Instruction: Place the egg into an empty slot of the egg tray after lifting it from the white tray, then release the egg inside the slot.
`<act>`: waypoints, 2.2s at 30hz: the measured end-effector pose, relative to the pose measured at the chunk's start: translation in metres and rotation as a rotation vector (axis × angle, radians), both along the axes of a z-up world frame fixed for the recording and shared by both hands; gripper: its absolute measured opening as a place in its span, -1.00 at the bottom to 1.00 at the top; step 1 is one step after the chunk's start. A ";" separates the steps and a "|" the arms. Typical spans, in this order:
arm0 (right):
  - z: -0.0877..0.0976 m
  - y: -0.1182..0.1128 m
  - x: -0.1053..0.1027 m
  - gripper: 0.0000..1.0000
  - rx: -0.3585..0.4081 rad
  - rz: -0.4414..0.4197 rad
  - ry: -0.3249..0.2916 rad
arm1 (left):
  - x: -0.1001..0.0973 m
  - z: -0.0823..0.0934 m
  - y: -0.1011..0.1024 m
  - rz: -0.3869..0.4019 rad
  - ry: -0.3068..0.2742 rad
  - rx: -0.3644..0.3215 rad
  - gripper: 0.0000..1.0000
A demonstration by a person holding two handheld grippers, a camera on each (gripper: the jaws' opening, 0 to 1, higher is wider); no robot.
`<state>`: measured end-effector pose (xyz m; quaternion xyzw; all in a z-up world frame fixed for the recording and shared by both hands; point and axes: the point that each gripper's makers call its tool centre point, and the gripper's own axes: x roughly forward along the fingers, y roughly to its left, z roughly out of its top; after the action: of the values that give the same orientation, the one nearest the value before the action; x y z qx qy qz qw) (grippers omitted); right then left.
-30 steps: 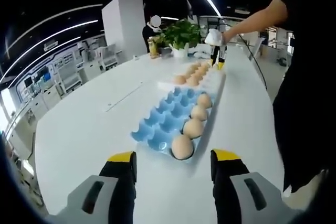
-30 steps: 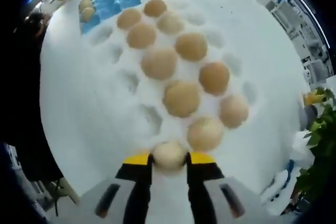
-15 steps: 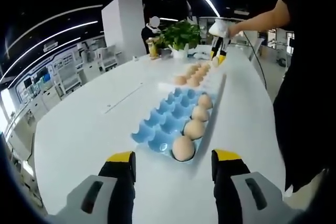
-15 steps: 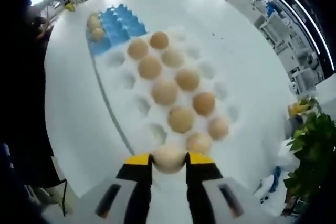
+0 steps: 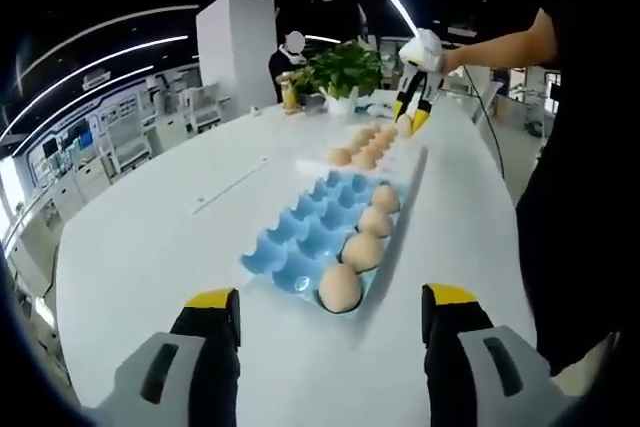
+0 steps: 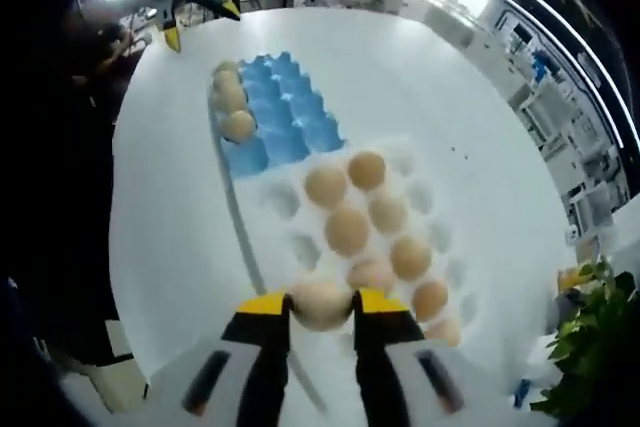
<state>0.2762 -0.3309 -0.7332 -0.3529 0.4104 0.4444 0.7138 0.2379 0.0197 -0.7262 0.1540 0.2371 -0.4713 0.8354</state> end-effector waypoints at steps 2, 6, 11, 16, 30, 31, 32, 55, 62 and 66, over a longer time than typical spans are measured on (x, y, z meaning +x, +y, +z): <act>0.000 0.007 0.000 -0.52 0.006 0.022 -0.002 | 0.001 0.001 0.001 0.002 -0.005 0.001 0.49; -0.004 0.021 -0.002 -0.53 0.011 0.061 0.005 | 0.002 0.002 0.002 0.003 -0.016 0.002 0.44; -0.009 0.032 -0.006 -0.53 0.010 0.094 0.025 | 0.001 0.002 0.002 0.004 -0.022 -0.001 0.41; -0.011 0.051 -0.009 -0.53 0.015 0.138 0.031 | 0.000 0.001 0.004 0.005 -0.019 0.002 0.39; -0.021 0.100 -0.011 -0.53 0.050 0.238 0.051 | -0.001 0.002 0.008 0.014 -0.023 -0.003 0.34; -0.022 0.103 -0.011 -0.53 0.049 0.246 0.053 | -0.002 0.002 0.008 0.015 -0.022 -0.002 0.34; -0.023 0.105 -0.011 -0.53 0.049 0.253 0.056 | -0.002 0.001 0.008 0.015 -0.022 -0.002 0.34; -0.050 0.151 -0.016 -0.53 0.058 0.352 0.103 | -0.004 0.000 0.015 0.029 -0.014 0.009 0.28; -0.057 0.147 -0.016 -0.53 0.037 0.355 0.110 | -0.003 0.000 0.013 0.025 -0.016 0.009 0.27; -0.059 0.146 -0.015 -0.53 0.041 0.349 0.115 | -0.003 0.000 0.012 0.023 -0.015 0.009 0.26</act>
<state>0.2609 -0.1848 -0.7924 -0.3781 0.3738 0.5894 0.6082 0.2353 0.0317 -0.7263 0.1585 0.2347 -0.4592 0.8420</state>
